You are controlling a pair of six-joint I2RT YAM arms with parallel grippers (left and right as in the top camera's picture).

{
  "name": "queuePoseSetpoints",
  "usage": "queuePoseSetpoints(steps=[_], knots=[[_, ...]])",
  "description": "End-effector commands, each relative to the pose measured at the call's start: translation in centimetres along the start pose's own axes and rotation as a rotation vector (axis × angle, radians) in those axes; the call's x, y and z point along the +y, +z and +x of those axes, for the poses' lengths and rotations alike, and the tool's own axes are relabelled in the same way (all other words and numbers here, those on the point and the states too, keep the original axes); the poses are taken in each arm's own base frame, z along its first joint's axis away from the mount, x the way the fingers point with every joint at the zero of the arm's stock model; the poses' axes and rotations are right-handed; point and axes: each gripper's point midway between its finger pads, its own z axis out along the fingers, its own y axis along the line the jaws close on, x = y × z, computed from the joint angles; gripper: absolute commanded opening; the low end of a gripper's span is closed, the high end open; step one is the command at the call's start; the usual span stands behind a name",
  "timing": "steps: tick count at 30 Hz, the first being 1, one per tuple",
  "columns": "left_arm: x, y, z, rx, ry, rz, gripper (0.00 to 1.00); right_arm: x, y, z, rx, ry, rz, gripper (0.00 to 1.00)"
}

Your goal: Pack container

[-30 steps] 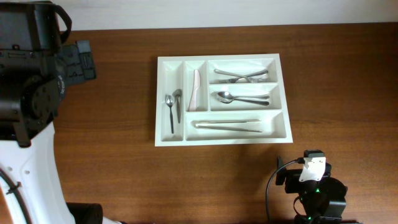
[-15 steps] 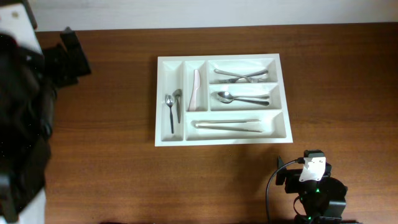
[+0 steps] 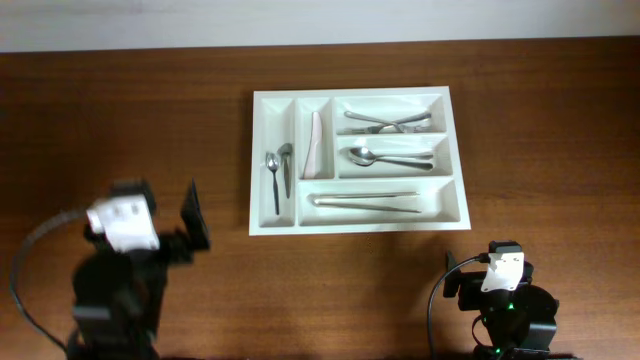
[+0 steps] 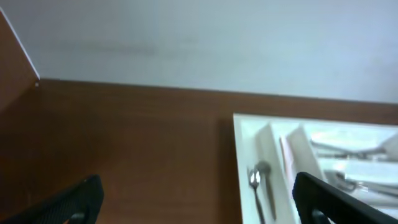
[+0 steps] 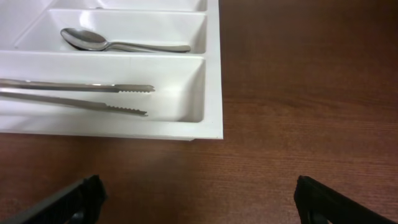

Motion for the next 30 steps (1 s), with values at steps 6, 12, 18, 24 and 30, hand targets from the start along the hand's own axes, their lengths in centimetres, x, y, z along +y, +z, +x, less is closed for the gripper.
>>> queuePoseSetpoints(steps=[6, 12, 18, 24, 30], knots=[[0.8, -0.3, 8.8, 0.006, 0.008, 0.013, 0.99, 0.0, 0.0, -0.1, -0.008, 0.000, 0.003, 0.99], [1.0, 0.6, 12.8, -0.001, 0.007, 0.014, 0.99, 0.0, 0.0, -0.1, -0.008, 0.000, 0.003, 0.99], [1.1, 1.4, 14.8, -0.030, 0.004, 0.017, 0.99, 0.0, 0.0, -0.1, -0.008, 0.000, 0.003, 0.99], [1.3, 2.1, 16.8, 0.013, 0.009, 0.013, 0.99, 0.0, 0.0, -0.1, -0.008, 0.000, 0.003, 0.99], [1.3, 2.4, 17.6, 0.032, 0.011, 0.014, 0.99, 0.0, 0.0, -0.1, -0.008, 0.000, 0.003, 0.99]])
